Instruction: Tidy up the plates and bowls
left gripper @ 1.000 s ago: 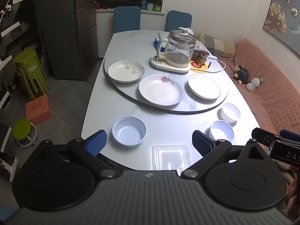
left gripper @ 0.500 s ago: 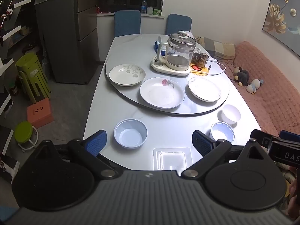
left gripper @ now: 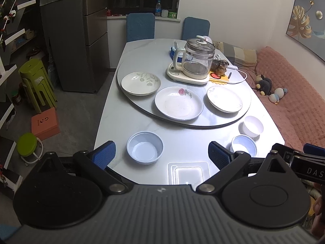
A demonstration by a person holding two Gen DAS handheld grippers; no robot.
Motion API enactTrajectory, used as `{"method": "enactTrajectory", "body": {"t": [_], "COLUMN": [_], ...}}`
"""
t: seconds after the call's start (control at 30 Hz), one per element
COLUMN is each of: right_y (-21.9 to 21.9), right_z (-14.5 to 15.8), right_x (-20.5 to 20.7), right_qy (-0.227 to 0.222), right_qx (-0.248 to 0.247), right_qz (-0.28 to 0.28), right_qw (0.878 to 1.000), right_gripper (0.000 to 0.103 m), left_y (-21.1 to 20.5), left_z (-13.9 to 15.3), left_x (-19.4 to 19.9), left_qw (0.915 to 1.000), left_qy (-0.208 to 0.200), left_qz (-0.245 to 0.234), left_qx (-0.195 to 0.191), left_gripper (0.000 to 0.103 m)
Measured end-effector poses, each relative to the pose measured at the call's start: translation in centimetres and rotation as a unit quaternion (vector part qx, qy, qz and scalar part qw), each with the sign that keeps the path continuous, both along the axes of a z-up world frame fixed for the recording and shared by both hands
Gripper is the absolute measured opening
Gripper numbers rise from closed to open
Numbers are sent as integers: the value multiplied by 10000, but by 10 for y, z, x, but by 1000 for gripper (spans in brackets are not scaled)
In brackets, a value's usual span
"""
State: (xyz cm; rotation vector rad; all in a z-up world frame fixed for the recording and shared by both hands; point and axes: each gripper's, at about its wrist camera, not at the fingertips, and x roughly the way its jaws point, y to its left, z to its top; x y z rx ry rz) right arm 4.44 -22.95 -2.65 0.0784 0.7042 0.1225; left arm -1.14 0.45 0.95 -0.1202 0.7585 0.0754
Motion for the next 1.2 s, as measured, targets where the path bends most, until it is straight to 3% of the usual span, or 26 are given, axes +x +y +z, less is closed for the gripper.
{"method": "enactTrajectory", "body": {"t": [1.2], "right_y": [4], "right_z": [-3], "right_x": [5], "right_qy": [144], "right_qx": [-123], "right_qz": [-125], "right_qw": [9997], "right_gripper": [103], "left_y": [-2], "left_z": [3], "left_x": [3], "left_qw": [10000], "left_qy": [-2], "left_qz": [-75], "left_qx": [-15], "left_gripper": [99]}}
